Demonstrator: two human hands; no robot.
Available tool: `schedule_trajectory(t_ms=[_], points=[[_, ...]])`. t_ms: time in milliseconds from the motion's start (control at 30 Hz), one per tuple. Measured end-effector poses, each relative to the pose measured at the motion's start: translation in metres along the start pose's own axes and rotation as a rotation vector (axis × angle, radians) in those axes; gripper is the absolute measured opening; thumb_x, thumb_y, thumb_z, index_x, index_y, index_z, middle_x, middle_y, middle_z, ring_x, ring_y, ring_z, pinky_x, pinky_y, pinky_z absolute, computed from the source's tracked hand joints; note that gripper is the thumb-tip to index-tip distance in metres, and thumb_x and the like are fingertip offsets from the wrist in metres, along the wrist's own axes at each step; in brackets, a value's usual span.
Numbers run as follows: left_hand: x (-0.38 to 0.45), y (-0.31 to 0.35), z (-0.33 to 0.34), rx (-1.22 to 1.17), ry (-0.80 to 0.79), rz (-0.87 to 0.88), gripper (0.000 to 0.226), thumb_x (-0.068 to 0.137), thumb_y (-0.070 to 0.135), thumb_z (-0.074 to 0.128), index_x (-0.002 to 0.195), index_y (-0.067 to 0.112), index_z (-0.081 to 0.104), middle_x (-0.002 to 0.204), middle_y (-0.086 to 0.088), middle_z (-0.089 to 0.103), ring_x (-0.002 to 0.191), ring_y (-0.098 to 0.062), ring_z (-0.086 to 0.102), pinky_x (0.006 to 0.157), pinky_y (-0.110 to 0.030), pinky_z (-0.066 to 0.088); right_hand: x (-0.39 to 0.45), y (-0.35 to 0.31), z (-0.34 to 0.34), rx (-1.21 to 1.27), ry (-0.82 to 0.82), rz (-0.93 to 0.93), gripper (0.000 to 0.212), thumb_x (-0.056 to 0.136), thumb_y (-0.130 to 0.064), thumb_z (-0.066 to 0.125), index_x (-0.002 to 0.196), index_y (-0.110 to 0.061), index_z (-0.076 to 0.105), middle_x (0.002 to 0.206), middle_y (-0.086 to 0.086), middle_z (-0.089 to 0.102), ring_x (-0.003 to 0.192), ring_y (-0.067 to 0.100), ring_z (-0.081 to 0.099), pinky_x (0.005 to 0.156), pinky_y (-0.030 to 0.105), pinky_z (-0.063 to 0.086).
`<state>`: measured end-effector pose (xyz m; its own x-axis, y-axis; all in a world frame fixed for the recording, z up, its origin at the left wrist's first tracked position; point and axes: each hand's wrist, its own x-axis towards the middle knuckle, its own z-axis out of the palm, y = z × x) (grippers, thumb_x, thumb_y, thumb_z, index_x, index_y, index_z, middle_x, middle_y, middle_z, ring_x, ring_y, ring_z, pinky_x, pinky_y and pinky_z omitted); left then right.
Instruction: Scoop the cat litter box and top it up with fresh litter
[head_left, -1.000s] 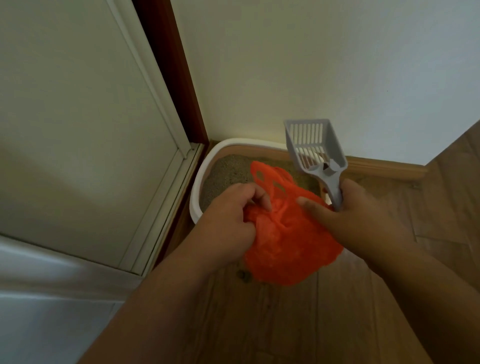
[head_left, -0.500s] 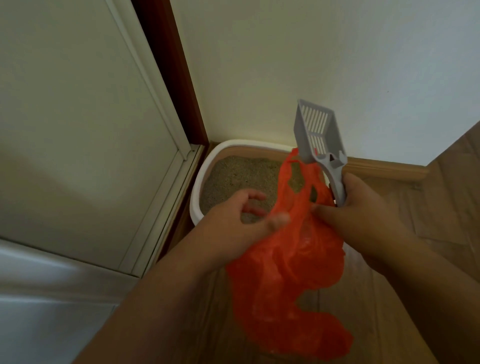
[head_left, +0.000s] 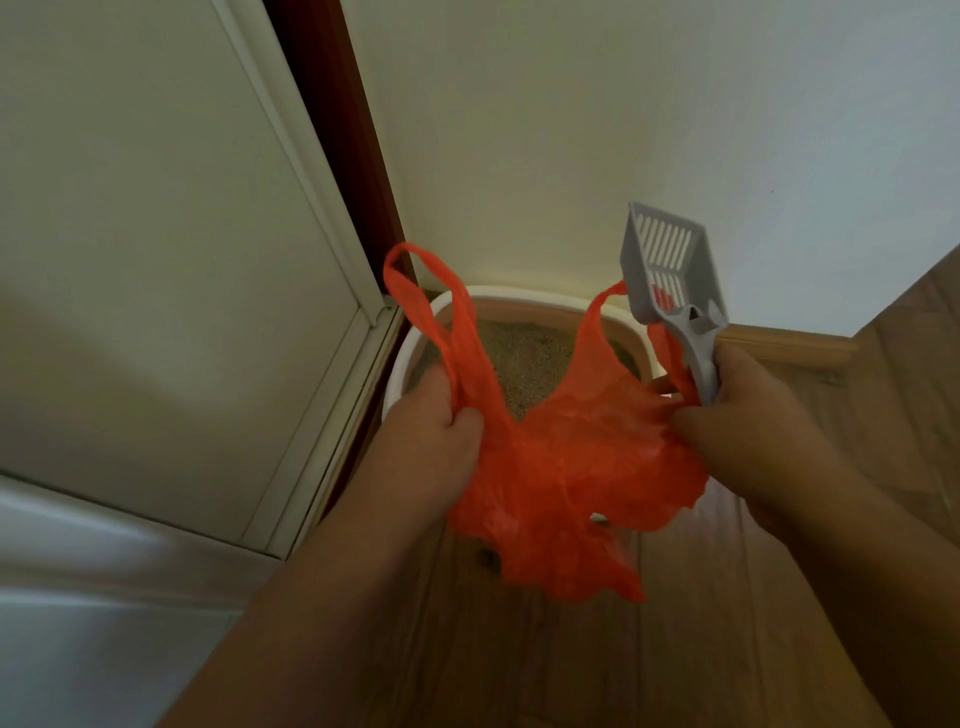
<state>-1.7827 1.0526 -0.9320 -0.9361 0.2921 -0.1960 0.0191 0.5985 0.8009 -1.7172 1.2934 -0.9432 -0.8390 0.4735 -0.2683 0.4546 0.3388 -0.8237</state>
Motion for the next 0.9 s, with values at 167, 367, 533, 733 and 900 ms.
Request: schedule_trajectory(t_ms=[167,367,533,733,900], points=[[0.001,0.003,-0.003,-0.367,0.132,-0.106,0.03,0.098,0.027,0.047,0.098,0.046,0.071,0.079,0.0,0.07,0.08,-0.027,0.069,0.078,-0.047,0.057,0.006,0.005,-0.002,-0.123,0.064,-0.016,0.036,0.089,-0.014,0.073,0.12,-0.018,0.054,0.102,-0.001,0.063,0.086,0.015,0.061,0.059,0.026,0.048],[-0.001,0.008,-0.002,-0.5,-0.103,-0.083,0.08,0.085,0.085,0.03,0.056,0.016,0.057,0.061,-0.005,0.056,0.065,-0.021,0.055,0.081,-0.045,0.048,-0.004,-0.009,0.009,-0.413,0.124,-0.254,0.047,0.081,-0.031,0.079,0.117,-0.016,0.054,0.111,-0.001,0.051,0.103,0.021,0.054,0.08,0.037,0.052],[-0.003,0.013,0.002,-0.662,-0.171,-0.055,0.088,0.092,0.078,0.016,0.042,0.012,0.046,0.044,-0.009,0.04,0.056,-0.029,0.051,0.088,-0.046,0.057,-0.018,-0.018,0.023,-0.231,-0.144,-0.201,0.039,0.086,-0.038,0.076,0.115,-0.029,0.051,0.093,-0.01,0.062,0.077,0.006,0.062,0.056,0.016,0.045],[-0.017,0.034,-0.001,-0.708,-0.369,0.055,0.103,0.093,0.076,0.027,0.073,-0.024,0.045,0.038,0.002,0.034,0.034,-0.012,0.036,0.063,-0.036,0.055,-0.013,-0.016,0.036,-0.231,-0.335,-0.226,0.039,0.087,-0.041,0.074,0.117,-0.031,0.05,0.101,-0.008,0.066,0.083,0.007,0.066,0.064,0.021,0.057],[-0.013,0.037,0.003,-0.701,-0.368,0.105,0.043,0.1,0.044,0.047,0.094,0.006,0.068,0.04,0.011,0.039,0.033,-0.002,0.037,0.081,-0.051,0.055,-0.003,-0.008,0.05,-0.276,-0.433,-0.264,0.046,0.083,-0.045,0.078,0.117,-0.032,0.05,0.106,-0.005,0.066,0.088,0.011,0.069,0.074,0.038,0.063]])
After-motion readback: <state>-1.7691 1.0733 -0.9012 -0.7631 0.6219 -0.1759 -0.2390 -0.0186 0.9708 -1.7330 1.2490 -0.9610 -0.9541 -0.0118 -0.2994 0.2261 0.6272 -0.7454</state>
